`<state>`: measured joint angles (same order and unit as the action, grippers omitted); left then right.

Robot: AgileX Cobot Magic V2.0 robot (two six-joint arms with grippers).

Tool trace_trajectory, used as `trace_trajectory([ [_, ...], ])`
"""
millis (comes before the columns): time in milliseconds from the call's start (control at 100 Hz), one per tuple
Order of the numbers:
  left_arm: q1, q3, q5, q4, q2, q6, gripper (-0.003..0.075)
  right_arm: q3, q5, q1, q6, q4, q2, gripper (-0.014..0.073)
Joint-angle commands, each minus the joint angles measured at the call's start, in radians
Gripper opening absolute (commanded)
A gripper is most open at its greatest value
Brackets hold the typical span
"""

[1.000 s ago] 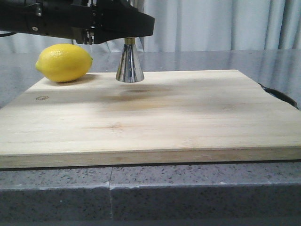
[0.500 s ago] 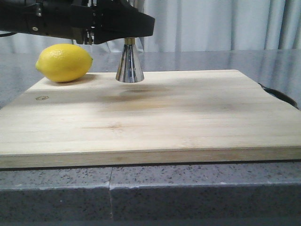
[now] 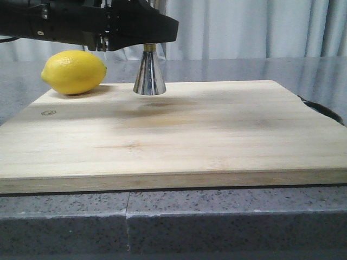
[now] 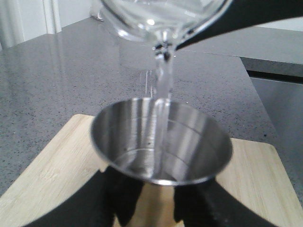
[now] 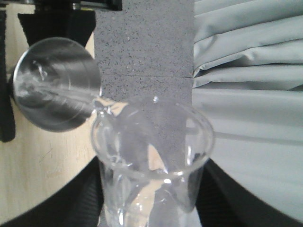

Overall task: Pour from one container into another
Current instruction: 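Tilt the beaker with the right gripper, pouring liquid into the jigger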

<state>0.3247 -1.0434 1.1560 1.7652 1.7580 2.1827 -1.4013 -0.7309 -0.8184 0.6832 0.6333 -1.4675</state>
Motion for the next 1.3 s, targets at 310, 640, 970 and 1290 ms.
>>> trace_trajectory([
  [310,0.008,-0.028,0.101,0.084,-0.042,-0.006,0.025,-0.038,0.06,-0.002,0.091,0.046,0.034,0.03],
  [640,0.008,-0.028,0.101,0.084,-0.042,-0.006,0.025,-0.038,0.071,-0.002,0.138,0.051,0.034,0.03],
  [970,0.008,-0.028,0.101,0.084,-0.042,-0.006,0.025,-0.038,0.094,-0.002,0.138,0.099,0.034,0.03],
  [1290,0.008,-0.028,0.101,0.084,-0.042,-0.006,0.025,-0.038,0.098,-0.002,0.13,0.07,0.034,0.03],
])
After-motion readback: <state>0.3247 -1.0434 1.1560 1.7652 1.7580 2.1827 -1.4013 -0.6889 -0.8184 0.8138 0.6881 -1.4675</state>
